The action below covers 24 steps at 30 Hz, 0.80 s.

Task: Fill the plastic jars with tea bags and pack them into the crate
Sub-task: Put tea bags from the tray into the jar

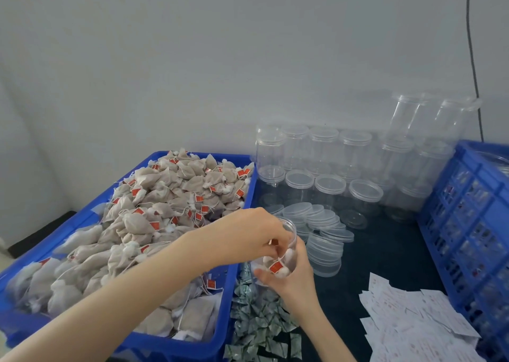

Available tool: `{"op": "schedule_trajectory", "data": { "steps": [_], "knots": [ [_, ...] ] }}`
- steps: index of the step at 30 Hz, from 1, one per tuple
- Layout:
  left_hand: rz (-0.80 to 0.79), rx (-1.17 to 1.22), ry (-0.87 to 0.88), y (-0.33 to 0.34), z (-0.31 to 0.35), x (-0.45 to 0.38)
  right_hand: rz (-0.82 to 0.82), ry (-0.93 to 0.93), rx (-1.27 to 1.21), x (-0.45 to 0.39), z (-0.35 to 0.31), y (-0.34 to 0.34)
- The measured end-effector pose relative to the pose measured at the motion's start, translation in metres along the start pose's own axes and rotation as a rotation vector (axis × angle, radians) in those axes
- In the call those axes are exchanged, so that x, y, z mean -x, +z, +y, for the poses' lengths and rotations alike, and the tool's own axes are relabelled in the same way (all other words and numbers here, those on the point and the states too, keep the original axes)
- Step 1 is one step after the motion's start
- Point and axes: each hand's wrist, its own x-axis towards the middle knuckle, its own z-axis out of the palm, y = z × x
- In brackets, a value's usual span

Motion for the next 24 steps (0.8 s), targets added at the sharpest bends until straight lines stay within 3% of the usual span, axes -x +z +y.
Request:
{"op": "schedule_trajectory", "data": {
  "steps": [7,9,12,15,17,20,22,24],
  "knots": [
    [0.256,0.686,-0.196,0.004,-0.020,-0.002,0.001,-0.068,0.001,0.001,-0.005,-0.004],
    [0.258,0.614,-0.233,0.006,-0.028,-0.004,-0.004,-0.064,0.011,0.002,-0.003,-0.003],
    [0.077,0.286,-0.168,0.011,-0.032,-0.006,-0.003,-0.059,0.024,0.003,0.000,0.000],
    [-0.070,0.166,-0.125,0.009,-0.029,-0.007,-0.016,-0.069,0.044,0.003,0.001,0.002],
    [-0.026,0.187,-0.151,0.002,-0.030,-0.002,-0.017,-0.074,0.045,0.003,0.001,0.003],
    [0.160,0.257,-0.216,-0.006,-0.048,0.009,-0.014,-0.075,0.042,0.004,0.001,0.000],
    [0.179,0.155,-0.324,-0.005,-0.063,0.016,-0.013,-0.068,0.042,0.005,0.000,-0.002],
    [-0.057,-0.039,-0.440,0.005,-0.077,0.024,-0.014,-0.064,0.046,0.005,0.000,-0.003]
  ]
}}
